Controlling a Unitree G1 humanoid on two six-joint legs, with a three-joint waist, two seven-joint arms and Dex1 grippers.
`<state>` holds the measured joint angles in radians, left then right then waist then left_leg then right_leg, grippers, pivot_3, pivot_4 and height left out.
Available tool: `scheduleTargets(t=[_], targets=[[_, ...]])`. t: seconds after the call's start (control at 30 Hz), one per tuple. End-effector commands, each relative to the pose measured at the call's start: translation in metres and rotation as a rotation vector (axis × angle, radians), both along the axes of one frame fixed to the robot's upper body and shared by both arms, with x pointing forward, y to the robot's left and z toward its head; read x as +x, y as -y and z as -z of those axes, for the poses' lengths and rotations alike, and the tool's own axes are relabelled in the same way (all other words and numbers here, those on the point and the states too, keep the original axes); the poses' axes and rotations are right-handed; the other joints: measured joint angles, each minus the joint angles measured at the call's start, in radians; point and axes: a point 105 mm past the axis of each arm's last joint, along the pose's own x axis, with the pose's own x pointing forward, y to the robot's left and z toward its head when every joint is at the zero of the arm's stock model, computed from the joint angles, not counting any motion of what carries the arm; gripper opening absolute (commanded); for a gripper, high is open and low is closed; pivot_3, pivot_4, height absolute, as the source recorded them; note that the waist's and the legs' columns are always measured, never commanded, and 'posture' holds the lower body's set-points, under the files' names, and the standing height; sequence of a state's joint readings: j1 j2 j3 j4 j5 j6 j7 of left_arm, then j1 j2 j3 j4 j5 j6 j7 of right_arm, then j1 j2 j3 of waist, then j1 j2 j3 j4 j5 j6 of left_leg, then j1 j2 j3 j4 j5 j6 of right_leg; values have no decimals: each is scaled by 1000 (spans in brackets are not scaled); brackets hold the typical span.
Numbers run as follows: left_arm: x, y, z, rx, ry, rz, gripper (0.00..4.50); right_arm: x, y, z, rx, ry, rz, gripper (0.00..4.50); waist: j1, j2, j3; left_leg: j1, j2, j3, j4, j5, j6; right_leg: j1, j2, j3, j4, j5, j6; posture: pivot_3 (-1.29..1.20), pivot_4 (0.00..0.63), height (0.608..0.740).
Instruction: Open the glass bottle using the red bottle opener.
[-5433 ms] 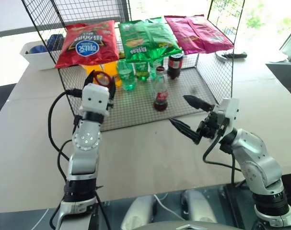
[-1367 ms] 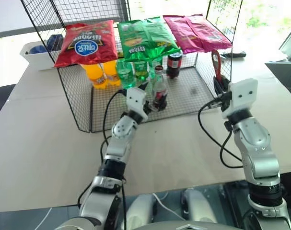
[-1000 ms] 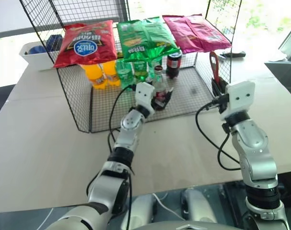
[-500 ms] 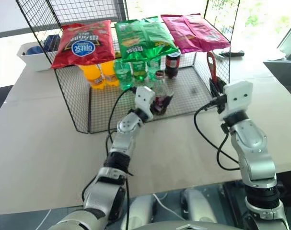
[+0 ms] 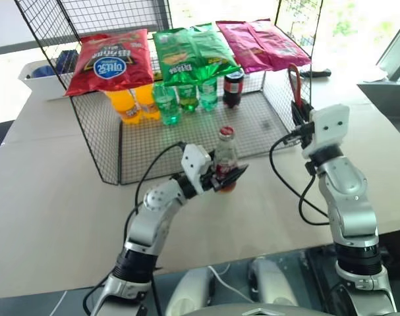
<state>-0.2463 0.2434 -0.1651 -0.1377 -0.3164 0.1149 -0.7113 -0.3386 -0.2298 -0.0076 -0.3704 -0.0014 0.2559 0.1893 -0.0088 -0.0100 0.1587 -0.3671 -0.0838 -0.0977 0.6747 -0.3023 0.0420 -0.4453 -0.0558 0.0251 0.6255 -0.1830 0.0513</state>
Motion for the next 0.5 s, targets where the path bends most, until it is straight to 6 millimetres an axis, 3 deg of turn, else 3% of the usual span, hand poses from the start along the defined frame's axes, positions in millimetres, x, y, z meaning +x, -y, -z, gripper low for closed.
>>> scheduleTargets(t=[0.03, 0.17, 0.2, 0.27, 0.5], targets=[[-3, 1, -15, -46, 89, -21, 2821, -5, -3, -17, 7, 74, -22, 0, 0, 0, 0, 0, 0, 0, 0, 0, 0, 0, 0, 0, 0, 0, 0, 0, 150, 734], [-10, 3, -11, -84, 43, 26, 2821, -4, -4, -17, 4, 74, -25, 0, -2, 0, 0, 0, 0, 1, 0, 0, 0, 0, 0, 1, 0, 0, 0, 0, 150, 734], [-12, 3, -12, -91, 34, 42, 3850, -4, -4, -17, 4, 74, -25, 0, -2, 0, 0, 0, 0, 1, 0, 0, 0, 0, 0, 1, -1, 0, 0, 0, 150, 734], [-12, 2, -12, -90, 40, 38, 4409, -4, -4, -17, 2, 75, -27, 0, -1, 0, 0, 0, 0, 1, 0, 0, 0, 0, 0, 1, 0, 0, 0, 0, 150, 734], [-12, 0, -21, -91, 112, 16, 4409, -3, -4, -17, 0, 77, -33, 0, -2, 0, 0, 3, 0, 1, 0, 0, 0, 2, 0, 1, 0, 0, 0, 0, 150, 734]])
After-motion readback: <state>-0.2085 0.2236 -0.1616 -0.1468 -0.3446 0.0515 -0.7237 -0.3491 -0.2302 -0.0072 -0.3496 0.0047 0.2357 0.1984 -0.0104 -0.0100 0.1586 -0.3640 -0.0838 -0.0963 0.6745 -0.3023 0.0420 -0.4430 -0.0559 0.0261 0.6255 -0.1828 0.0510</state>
